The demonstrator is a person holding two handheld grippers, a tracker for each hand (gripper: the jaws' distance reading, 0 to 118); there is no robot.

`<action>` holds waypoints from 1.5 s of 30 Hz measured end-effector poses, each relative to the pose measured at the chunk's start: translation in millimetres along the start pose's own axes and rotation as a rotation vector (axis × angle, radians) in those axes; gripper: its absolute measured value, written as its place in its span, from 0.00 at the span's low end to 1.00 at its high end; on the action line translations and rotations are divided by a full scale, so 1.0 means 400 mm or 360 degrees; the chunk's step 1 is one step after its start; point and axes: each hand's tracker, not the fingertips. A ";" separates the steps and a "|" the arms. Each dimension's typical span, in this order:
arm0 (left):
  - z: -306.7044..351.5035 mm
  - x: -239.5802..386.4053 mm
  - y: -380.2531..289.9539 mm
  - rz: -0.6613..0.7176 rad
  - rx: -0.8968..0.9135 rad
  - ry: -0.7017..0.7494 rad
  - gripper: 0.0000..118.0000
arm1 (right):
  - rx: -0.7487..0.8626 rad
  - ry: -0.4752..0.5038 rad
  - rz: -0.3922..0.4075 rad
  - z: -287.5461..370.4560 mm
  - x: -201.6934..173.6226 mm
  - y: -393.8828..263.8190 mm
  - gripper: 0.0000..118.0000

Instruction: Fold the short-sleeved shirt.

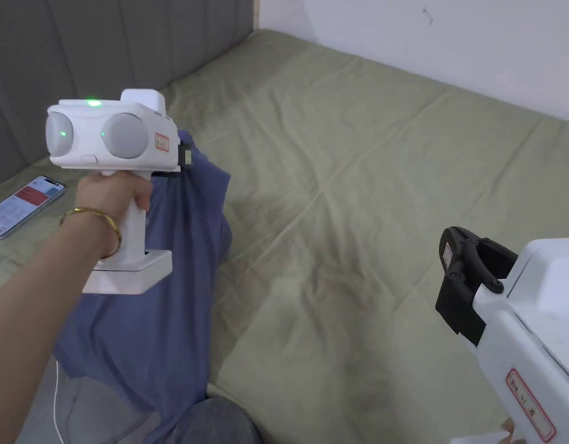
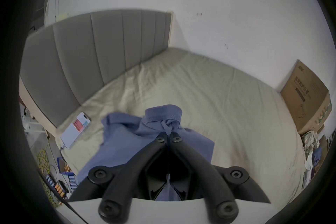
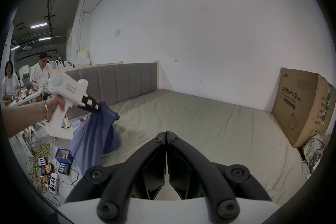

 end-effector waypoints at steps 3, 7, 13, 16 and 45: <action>0.113 -0.003 0.023 0.0019 0.0069 -0.0072 0.00 | 0.0016 -0.0010 -0.0006 0.058 0.006 -0.003 0.00; 0.270 0.022 0.054 0.0016 0.0271 -0.0118 0.00 | 0.0082 -0.0048 -0.0029 0.142 0.020 -0.005 0.00; 0.519 0.109 0.190 -0.0020 0.0707 -0.0357 0.00 | 0.0164 -0.0150 -0.0042 0.243 0.064 0.001 0.00; 0.620 0.180 0.266 -0.0078 0.0833 -0.0453 0.00 | 0.0221 -0.0224 -0.0053 0.292 0.090 0.008 0.00; 0.287 0.997 0.029 -0.0791 0.0167 -0.0867 0.00 | 0.0256 -0.0926 -0.0226 0.546 0.342 -0.047 0.00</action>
